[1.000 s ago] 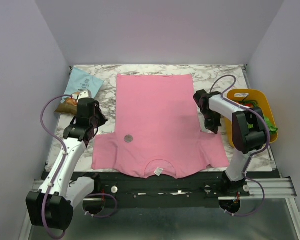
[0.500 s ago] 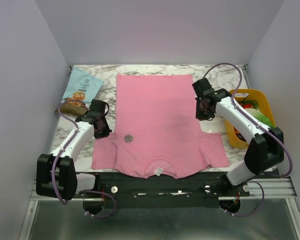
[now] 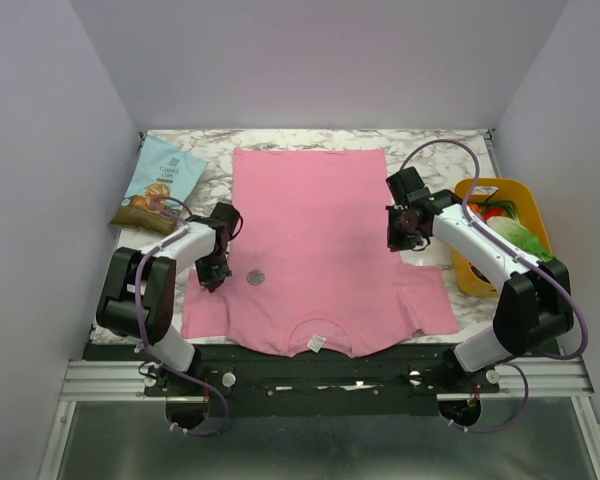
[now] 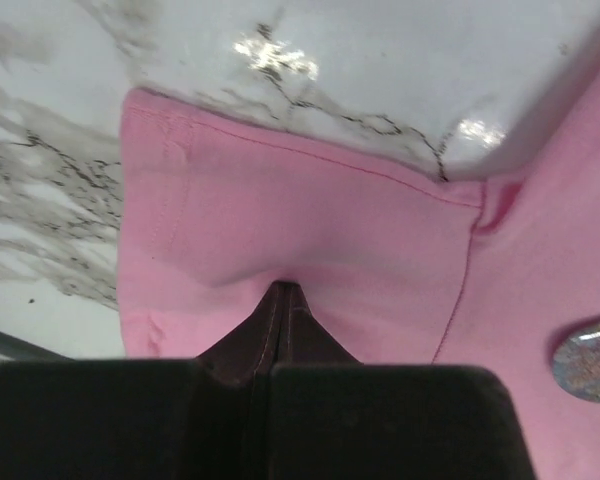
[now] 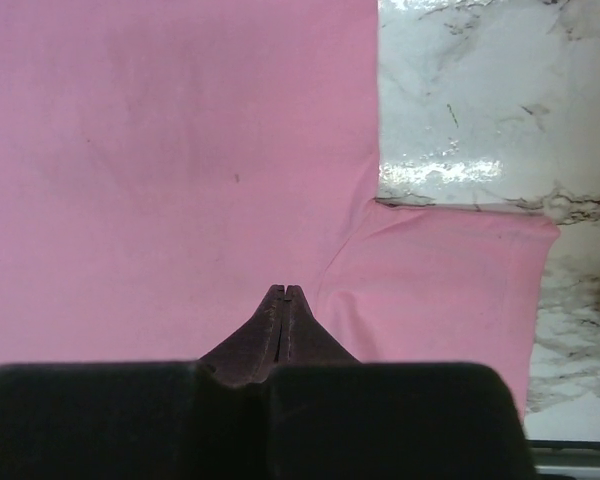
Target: Pin the brooch onto the clothing
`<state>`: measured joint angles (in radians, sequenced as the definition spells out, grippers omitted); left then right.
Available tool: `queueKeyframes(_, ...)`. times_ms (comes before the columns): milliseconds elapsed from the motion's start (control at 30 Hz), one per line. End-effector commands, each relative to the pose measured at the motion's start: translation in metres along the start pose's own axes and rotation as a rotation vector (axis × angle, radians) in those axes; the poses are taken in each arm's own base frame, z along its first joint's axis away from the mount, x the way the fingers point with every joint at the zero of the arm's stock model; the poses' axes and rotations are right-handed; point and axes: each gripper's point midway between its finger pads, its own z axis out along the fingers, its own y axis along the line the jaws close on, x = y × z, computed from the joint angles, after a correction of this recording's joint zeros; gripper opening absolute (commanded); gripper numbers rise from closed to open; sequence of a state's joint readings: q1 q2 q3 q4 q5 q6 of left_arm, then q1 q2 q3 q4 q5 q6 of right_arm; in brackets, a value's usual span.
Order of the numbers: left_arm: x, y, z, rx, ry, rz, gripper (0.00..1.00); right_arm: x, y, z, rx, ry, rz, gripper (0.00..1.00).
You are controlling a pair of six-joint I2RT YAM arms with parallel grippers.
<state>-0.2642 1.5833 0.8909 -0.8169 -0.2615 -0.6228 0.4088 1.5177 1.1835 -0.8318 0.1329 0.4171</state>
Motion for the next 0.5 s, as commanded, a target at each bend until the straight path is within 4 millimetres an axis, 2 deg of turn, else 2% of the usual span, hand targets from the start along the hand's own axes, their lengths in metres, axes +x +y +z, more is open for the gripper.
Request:
queueKeyframes(0,-0.007,0.036,0.003,-0.213,-0.022,0.009,0.00,0.006,0.007,0.005,-0.049,0.008,-0.001,0.01)
queueKeyframes(133,-0.013,0.046,0.001,-0.284,-0.034,0.025,0.00,0.009,0.001,0.012,-0.008,0.025,0.001,0.01)
queueKeyframes(467,-0.024,0.047,0.002,-0.320,-0.038,0.047,0.00,0.014,-0.011,0.023,0.069,0.055,-0.005,0.01)
